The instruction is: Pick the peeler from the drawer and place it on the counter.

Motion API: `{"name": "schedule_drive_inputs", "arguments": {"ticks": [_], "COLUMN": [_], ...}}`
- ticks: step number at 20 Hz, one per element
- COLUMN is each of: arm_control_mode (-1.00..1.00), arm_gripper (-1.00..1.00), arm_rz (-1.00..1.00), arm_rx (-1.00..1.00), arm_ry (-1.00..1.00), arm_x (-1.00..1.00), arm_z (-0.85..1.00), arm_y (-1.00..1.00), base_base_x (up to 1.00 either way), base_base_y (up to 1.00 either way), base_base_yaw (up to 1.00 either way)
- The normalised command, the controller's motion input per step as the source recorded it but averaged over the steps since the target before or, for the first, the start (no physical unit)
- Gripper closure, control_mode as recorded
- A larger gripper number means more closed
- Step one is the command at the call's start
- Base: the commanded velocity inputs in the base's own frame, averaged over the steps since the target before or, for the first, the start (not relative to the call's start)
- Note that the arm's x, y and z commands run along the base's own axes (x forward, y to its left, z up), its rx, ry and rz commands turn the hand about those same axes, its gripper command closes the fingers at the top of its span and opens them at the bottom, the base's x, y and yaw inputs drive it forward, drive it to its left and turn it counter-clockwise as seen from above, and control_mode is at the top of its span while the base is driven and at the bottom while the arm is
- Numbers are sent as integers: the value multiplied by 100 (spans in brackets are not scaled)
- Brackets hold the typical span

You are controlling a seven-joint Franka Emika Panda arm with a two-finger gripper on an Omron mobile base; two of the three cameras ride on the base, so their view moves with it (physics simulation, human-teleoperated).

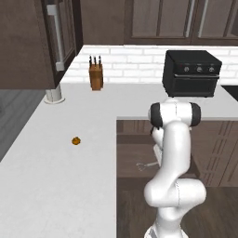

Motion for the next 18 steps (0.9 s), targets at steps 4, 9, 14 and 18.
{"name": "schedule_drive_inputs", "arguments": {"ticks": [4,9,14,18], "arm_control_mode": [-100,-100,-100,-100], "arm_gripper": [100,100,100,100], "arm_rz": [0,6,15,10], "arm_rx": [-2,-3,-6,-2], "arm_ry": [0,5,3,-51], "arm_x": [12,0,-10,-81], "arm_z": [-91,-93,-67,54], "arm_y": [42,33,40,19], "base_base_x": [0,0,0,0], "base_base_y": [0,0,0,0], "base_base_yaw": [0,0,0,0]}}
